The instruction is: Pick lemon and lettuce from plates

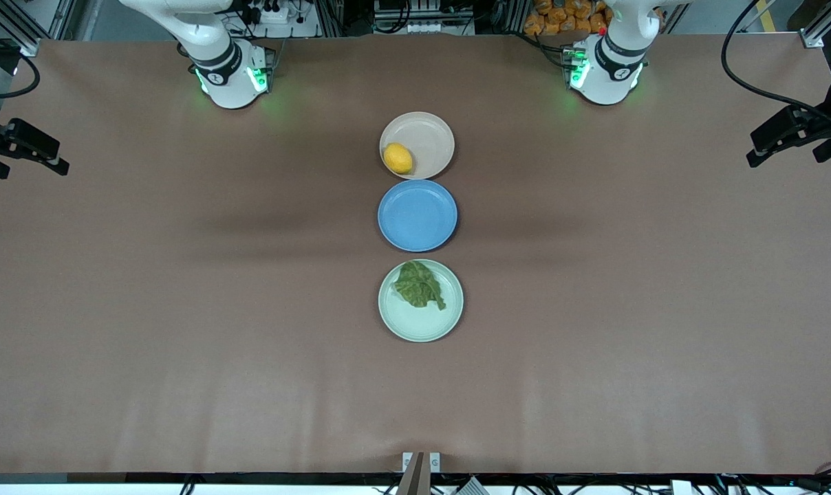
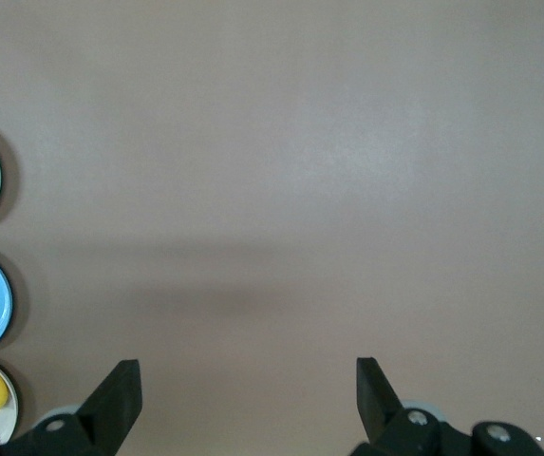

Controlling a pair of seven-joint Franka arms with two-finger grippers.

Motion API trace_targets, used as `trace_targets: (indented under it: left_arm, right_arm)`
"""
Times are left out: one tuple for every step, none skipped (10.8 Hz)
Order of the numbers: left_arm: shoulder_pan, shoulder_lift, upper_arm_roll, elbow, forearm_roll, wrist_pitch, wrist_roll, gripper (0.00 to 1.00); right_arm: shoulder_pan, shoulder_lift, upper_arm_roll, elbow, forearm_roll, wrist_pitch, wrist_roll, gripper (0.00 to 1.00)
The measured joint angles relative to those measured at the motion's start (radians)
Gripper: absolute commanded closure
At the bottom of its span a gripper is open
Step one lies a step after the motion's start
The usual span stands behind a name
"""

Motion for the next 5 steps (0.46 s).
trace_targets:
  left_arm:
    - [0.000, 0.000, 0.000, 0.000, 0.000, 0.000, 0.000, 0.00]
    - [0.000, 0.000, 0.000, 0.000, 0.000, 0.000, 0.000, 0.00]
    - [0.000, 0.000, 0.000, 0.000, 0.000, 0.000, 0.000, 0.00]
    - [0.000, 0.000, -0.001, 0.000, 0.000, 0.000, 0.000, 0.00]
    - [0.000, 0.000, -0.001, 0.000, 0.000, 0.000, 0.000, 0.00]
  right_arm:
    - [0.000, 0.000, 0.000, -0.001, 0.000, 0.000, 0.000, 0.00]
    - [0.000, 0.000, 0.000, -0.004, 0.001, 0.000, 0.000, 0.00]
    - [0.000, 0.000, 0.000, -0.012, 0.001, 0.000, 0.000, 0.00]
    - [0.000, 0.000, 0.000, -0.018, 0.001, 0.000, 0.000, 0.00]
    - [0.000, 0.000, 0.000, -0.022, 0.001, 0.000, 0.000, 0.00]
